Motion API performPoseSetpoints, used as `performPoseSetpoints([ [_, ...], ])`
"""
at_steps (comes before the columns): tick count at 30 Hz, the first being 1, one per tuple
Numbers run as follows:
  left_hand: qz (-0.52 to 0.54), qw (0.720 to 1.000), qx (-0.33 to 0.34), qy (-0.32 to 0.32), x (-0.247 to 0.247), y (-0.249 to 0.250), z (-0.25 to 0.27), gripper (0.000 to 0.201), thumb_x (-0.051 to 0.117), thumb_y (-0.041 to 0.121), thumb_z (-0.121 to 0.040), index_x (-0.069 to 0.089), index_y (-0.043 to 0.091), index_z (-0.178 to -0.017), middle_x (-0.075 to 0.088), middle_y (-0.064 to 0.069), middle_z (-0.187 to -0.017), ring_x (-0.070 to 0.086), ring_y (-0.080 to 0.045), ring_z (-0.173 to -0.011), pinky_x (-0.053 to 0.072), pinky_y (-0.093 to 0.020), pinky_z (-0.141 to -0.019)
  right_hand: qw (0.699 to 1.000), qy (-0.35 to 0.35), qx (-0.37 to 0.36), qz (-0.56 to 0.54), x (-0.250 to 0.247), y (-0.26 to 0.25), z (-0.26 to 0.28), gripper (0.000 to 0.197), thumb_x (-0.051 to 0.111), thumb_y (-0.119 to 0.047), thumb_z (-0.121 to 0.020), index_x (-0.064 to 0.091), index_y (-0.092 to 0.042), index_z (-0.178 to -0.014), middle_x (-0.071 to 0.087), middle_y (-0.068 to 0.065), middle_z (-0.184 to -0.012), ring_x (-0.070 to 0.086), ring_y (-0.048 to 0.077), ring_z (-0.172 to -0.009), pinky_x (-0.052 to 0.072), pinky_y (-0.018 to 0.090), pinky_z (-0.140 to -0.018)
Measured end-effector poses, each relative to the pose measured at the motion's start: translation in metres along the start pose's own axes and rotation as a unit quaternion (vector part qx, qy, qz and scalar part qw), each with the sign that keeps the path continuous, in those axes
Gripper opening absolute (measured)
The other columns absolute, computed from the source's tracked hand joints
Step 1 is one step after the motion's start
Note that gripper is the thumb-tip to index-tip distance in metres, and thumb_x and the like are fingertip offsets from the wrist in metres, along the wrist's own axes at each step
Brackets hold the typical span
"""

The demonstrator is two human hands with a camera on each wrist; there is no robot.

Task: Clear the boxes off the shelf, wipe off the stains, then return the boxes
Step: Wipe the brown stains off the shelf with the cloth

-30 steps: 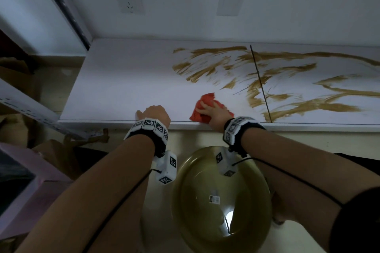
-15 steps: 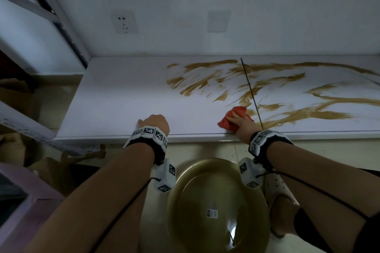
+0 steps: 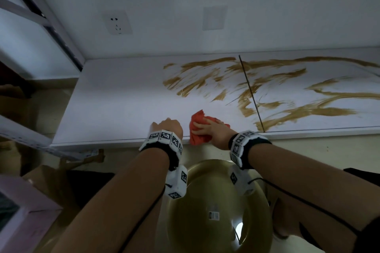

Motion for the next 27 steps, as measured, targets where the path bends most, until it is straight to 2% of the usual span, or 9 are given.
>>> performPoseSetpoints([
  [2,0.020,1.000,-0.014,-0.006,0.000,-0.002,0.000,0.031,0.041,0.010,-0.091,0.056,0.008,-0.119,0.057,-0.008,-0.125,0.055,-0.024,-0.115,0.031,-0.038,-0.104,0.999,0.030,0.018,-0.022,0.000,0.016,0.013,0.060,0.043,-0.006,-0.094,0.031,-0.036,-0.144,0.010,-0.015,-0.158,-0.001,0.015,-0.148,0.001,0.048,-0.120],
  [5,0.024,0.999,-0.016,-0.014,0.001,-0.006,0.000,0.038,0.039,0.012,-0.094,0.046,0.007,-0.131,0.051,-0.009,-0.133,0.049,-0.024,-0.122,0.027,-0.040,-0.108,0.990,0.076,0.103,-0.067,-0.004,0.051,0.029,0.065,0.044,-0.002,-0.092,0.030,-0.039,-0.144,0.009,-0.013,-0.158,0.001,0.017,-0.148,0.002,0.046,-0.120],
  [9,0.030,0.999,-0.016,-0.029,0.003,-0.007,0.000,0.045,0.037,0.014,-0.096,0.037,0.007,-0.140,0.045,-0.010,-0.140,0.046,-0.025,-0.127,0.026,-0.042,-0.110,0.970,0.053,0.218,-0.098,-0.008,0.085,0.033,0.074,0.041,0.002,-0.091,0.018,-0.038,-0.148,-0.002,-0.010,-0.159,-0.003,0.024,-0.147,0.003,0.048,-0.120],
  [11,0.042,0.998,-0.021,-0.033,0.004,-0.007,-0.001,0.042,0.037,0.013,-0.095,0.040,0.006,-0.136,0.047,-0.010,-0.138,0.048,-0.025,-0.124,0.030,-0.041,-0.108,0.961,0.052,0.247,-0.110,-0.010,0.085,0.027,0.069,0.042,-0.006,-0.094,0.016,-0.037,-0.149,-0.005,-0.010,-0.159,-0.004,0.026,-0.147,0.007,0.051,-0.119],
  [14,0.051,0.997,-0.018,-0.047,0.007,-0.009,-0.004,0.048,0.035,0.012,-0.095,0.034,0.006,-0.143,0.046,-0.010,-0.139,0.046,-0.025,-0.126,0.030,-0.041,-0.107,0.957,0.037,0.267,-0.110,-0.021,0.076,0.014,0.068,0.042,-0.009,-0.095,0.011,-0.036,-0.150,-0.009,-0.009,-0.159,-0.008,0.027,-0.147,0.008,0.054,-0.117],
  [17,0.040,0.999,-0.009,-0.036,0.008,-0.008,-0.004,0.048,0.033,0.012,-0.096,0.033,0.006,-0.143,0.047,-0.010,-0.138,0.047,-0.024,-0.125,0.031,-0.039,-0.106,0.968,0.010,0.242,-0.066,-0.034,0.064,0.000,0.068,0.040,-0.009,-0.096,0.007,-0.032,-0.151,-0.011,-0.002,-0.159,-0.008,0.030,-0.146,0.004,0.053,-0.118],
  [21,0.029,1.000,-0.005,-0.005,0.002,-0.001,-0.001,0.039,0.036,0.012,-0.095,0.045,0.003,-0.132,0.052,-0.010,-0.131,0.051,-0.024,-0.119,0.033,-0.038,-0.105,0.988,0.009,0.154,-0.027,-0.027,0.037,-0.012,0.067,0.043,-0.011,-0.095,0.013,-0.036,-0.149,-0.006,-0.007,-0.159,-0.005,0.029,-0.147,0.008,0.057,-0.117],
  [24,0.035,0.999,-0.003,0.001,-0.002,0.001,0.000,0.028,0.039,0.011,-0.093,0.054,0.006,-0.115,0.056,-0.010,-0.125,0.054,-0.024,-0.115,0.035,-0.038,-0.102,0.996,0.019,0.079,-0.033,-0.012,0.015,-0.004,0.065,0.042,-0.007,-0.093,0.023,-0.036,-0.148,0.002,-0.010,-0.159,-0.003,0.024,-0.147,0.001,0.053,-0.118],
  [27,0.040,0.999,-0.012,-0.024,-0.004,0.001,0.001,0.031,0.038,0.010,-0.094,0.052,0.005,-0.121,0.051,-0.011,-0.132,0.050,-0.026,-0.120,0.033,-0.040,-0.107,0.996,0.036,0.048,-0.066,0.001,0.027,0.009,0.063,0.044,-0.003,-0.090,0.035,-0.036,-0.143,0.013,-0.012,-0.158,0.003,0.017,-0.148,0.003,0.048,-0.119],
])
Point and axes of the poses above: each hand's wrist, its own z-axis away from the middle knuckle, its own x-axis out of the palm, y = z × x, the point moved 4 cm from there along -z, towards the middle knuckle
